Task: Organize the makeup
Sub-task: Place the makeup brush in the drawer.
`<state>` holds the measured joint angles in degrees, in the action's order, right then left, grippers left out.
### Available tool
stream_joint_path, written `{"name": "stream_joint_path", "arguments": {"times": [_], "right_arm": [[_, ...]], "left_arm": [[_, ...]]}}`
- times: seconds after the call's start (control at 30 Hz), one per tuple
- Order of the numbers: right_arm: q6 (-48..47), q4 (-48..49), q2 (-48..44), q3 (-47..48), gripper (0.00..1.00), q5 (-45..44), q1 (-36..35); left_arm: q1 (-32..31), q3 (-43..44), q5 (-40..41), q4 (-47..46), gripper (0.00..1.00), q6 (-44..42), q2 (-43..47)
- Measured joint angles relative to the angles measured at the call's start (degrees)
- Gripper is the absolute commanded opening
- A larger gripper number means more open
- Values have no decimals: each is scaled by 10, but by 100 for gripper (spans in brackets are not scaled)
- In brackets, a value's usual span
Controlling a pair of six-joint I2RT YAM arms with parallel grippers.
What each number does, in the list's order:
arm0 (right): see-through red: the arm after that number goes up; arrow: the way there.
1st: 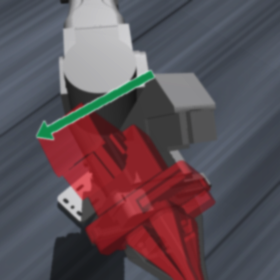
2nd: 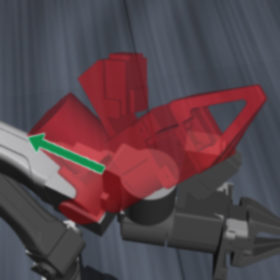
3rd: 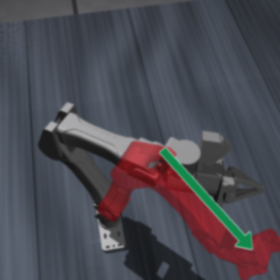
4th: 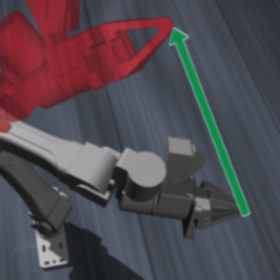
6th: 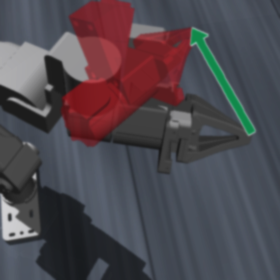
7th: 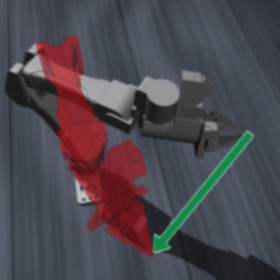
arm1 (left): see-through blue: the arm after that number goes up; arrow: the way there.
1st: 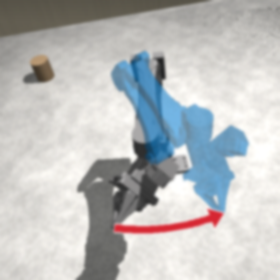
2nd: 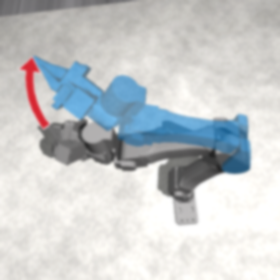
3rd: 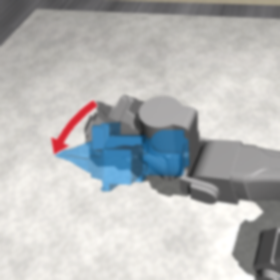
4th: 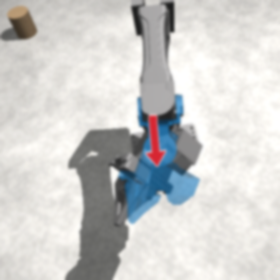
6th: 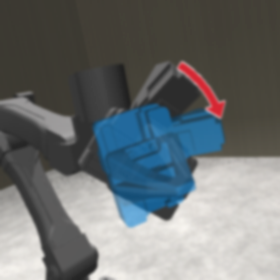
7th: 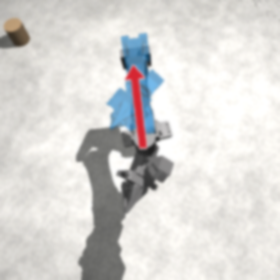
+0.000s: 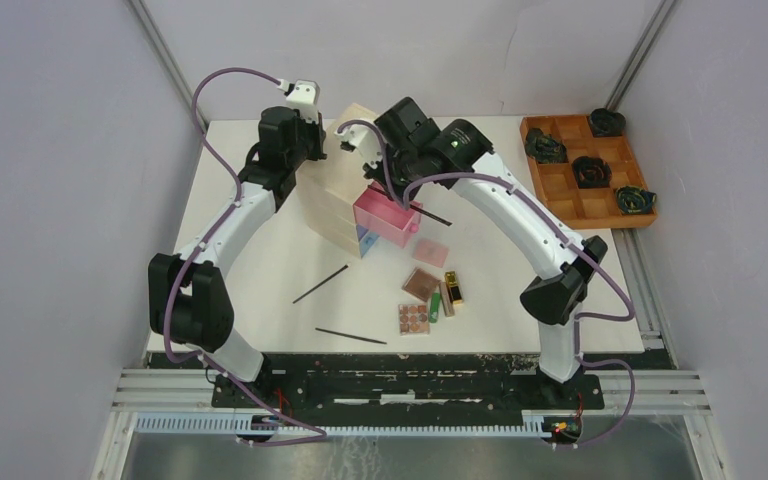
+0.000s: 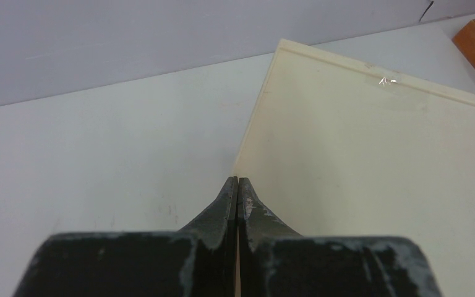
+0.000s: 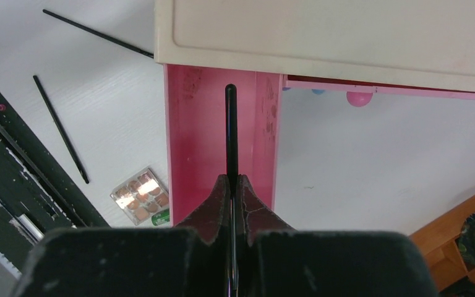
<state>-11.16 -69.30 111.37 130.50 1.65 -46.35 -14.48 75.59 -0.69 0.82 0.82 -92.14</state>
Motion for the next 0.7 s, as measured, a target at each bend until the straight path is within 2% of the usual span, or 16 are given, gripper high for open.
{"name": "stream_joint_path", "arguments": {"times": [0.33,0.7], "right_arm": [[-17,-72,38,79,1,-2,2],[-27,-127,82,112,1,0,3]], "left_arm": [[0,0,0,0,3,0,0],[4,0,-12,0,3,0,1]]}}
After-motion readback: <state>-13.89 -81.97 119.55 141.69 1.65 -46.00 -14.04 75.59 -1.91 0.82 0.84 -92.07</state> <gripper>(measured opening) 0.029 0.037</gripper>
